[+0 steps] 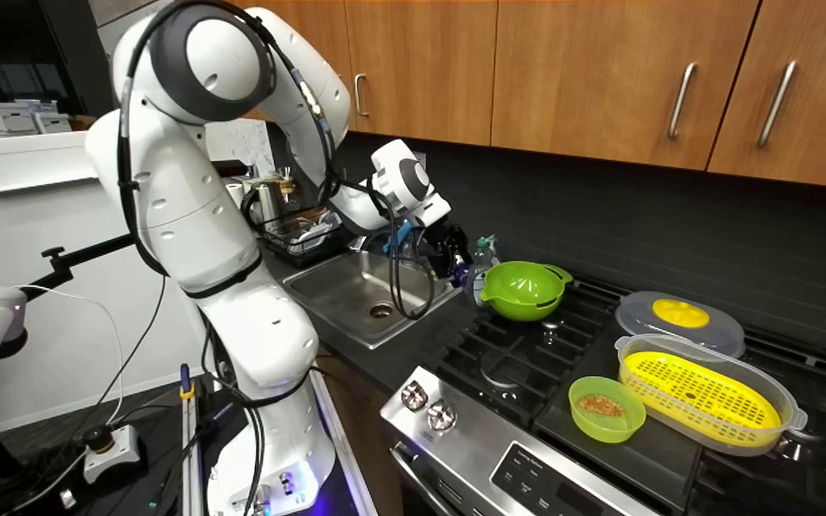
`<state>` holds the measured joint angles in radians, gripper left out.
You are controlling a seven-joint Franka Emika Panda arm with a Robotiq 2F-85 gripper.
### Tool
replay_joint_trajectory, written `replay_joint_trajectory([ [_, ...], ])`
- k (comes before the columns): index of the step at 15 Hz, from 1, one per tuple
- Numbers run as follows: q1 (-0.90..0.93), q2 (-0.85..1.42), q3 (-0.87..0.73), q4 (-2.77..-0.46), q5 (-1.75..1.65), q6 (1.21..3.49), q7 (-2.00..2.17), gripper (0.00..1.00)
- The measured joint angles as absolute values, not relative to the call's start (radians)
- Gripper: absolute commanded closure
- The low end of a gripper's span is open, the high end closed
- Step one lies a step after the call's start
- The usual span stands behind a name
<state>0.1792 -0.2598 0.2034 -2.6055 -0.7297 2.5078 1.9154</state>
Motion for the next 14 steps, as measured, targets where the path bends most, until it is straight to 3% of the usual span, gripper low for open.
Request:
replay_joint_trajectory([
  [8, 0.043, -0.514, 0.176, -2.707, -0.623, 2.503, 1.834, 0.00],
  [14, -0.066, -0.508, 0.153, -2.671, -0.518, 2.611, 1.755, 0.00],
])
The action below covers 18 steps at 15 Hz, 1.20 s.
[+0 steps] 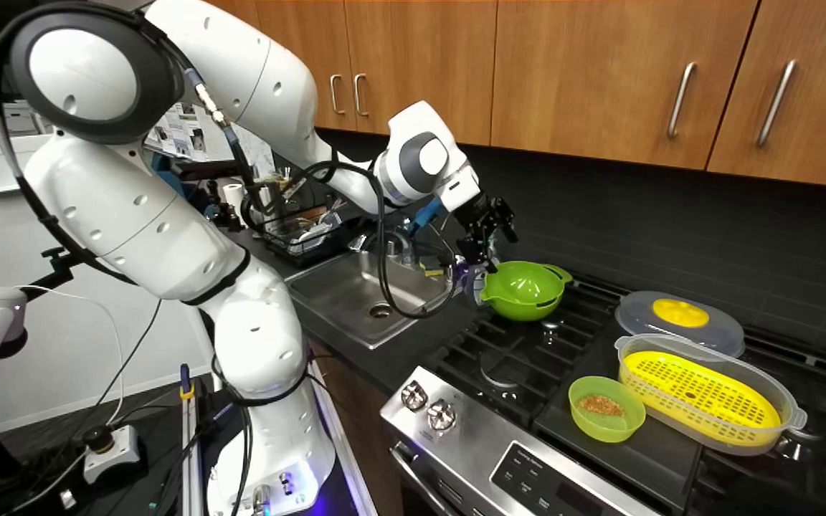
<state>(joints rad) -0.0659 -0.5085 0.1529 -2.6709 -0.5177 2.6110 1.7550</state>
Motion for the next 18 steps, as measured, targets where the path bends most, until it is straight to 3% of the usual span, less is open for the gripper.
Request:
replay_joint_trajectory([
  [18, -0.112, -0.412, 0.156, -2.614, -0.428, 2.686, 1.694, 0.00],
])
